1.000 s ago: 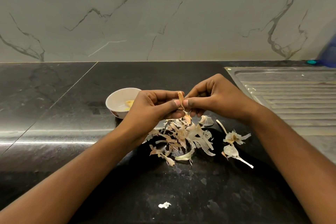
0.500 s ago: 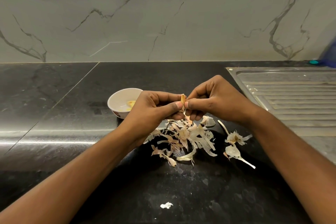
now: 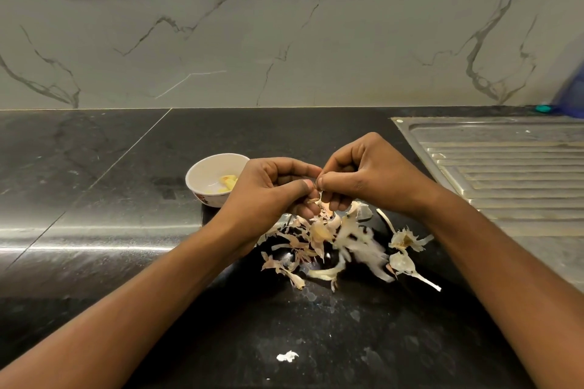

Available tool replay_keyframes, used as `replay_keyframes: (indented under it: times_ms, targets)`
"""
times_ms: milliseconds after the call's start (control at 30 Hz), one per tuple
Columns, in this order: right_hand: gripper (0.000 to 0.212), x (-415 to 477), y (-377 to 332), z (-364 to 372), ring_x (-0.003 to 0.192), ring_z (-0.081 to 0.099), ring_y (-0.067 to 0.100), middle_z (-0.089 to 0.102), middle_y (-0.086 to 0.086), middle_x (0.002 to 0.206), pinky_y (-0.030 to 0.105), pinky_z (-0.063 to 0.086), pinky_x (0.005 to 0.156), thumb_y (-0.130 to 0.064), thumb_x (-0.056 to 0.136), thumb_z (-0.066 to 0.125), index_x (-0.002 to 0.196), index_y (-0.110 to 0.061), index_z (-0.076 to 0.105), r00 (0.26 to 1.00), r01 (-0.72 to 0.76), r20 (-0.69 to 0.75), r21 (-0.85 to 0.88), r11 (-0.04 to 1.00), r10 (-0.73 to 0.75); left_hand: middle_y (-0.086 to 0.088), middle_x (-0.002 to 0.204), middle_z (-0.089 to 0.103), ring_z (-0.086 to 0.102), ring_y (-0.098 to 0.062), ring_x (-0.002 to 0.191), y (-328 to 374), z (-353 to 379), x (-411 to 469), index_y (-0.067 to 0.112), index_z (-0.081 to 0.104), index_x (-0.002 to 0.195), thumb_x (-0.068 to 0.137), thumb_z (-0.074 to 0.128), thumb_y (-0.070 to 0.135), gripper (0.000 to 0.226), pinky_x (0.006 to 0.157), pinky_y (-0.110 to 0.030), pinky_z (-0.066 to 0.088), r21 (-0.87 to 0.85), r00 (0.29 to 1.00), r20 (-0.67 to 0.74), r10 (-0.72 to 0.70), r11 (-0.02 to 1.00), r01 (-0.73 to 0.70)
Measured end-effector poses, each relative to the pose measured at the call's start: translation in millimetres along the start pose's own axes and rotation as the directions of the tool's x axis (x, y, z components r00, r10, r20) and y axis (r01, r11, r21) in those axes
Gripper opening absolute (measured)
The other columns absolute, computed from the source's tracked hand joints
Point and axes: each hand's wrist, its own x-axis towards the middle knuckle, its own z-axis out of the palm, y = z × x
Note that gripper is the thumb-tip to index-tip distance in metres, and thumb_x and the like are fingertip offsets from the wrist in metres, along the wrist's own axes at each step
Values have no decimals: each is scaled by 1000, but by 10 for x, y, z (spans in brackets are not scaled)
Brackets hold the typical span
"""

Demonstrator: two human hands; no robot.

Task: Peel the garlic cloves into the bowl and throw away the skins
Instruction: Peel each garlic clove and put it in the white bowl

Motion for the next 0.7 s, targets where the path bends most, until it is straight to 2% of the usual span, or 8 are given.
replay_keyframes:
  times_ms: [100,233,333,533,700]
  targets:
    - [7,8,3,9,71,79,28,80,13,79,32,64,66,-7,96,76,94,-2,80,998,-56,20,-6,998,56,-21,93,78,76,-32,82,-12,12,6,5,74,116,99,63,-6,24,77,-32,66,-9,999,0,-44,999,44]
    - [5,-20,-14,-56,70,78,24,80,14,81,28,64,66,-4,95,77,96,0,80,997,-54,48,-8,999,54,-18,95,80,79,-30,86,-11,1,0,3,75,115,97,65,-8,23,78,-28,65,32,1000,-6,-30,999,31]
    - [6,-72,-56,-145,70,76,22,79,13,80,27,62,68,-5,91,82,96,-2,80,987,-48,152,-45,998,54,-19,94,79,79,-29,85,5,-5,-10,0,75,112,96,65,-9,20,78,-27,64,73,1000,-30,5,997,-3]
    - [17,-94,-73,-94,70,70,12,79,4,81,20,52,66,-22,85,90,99,-14,83,924,-2,376,-184,983,72,-15,89,79,79,-30,85,-24,-10,-6,3,77,107,94,70,-7,18,78,-31,65,182,995,-63,75,981,-63]
    - [14,-77,-54,-60,70,72,4,79,-6,79,13,50,67,-21,87,89,98,-14,83,887,-22,441,-250,968,134,-13,91,79,78,-28,86,-42,-14,6,6,78,107,94,71,-6,19,74,-30,64,231,995,-57,79,971,-64]
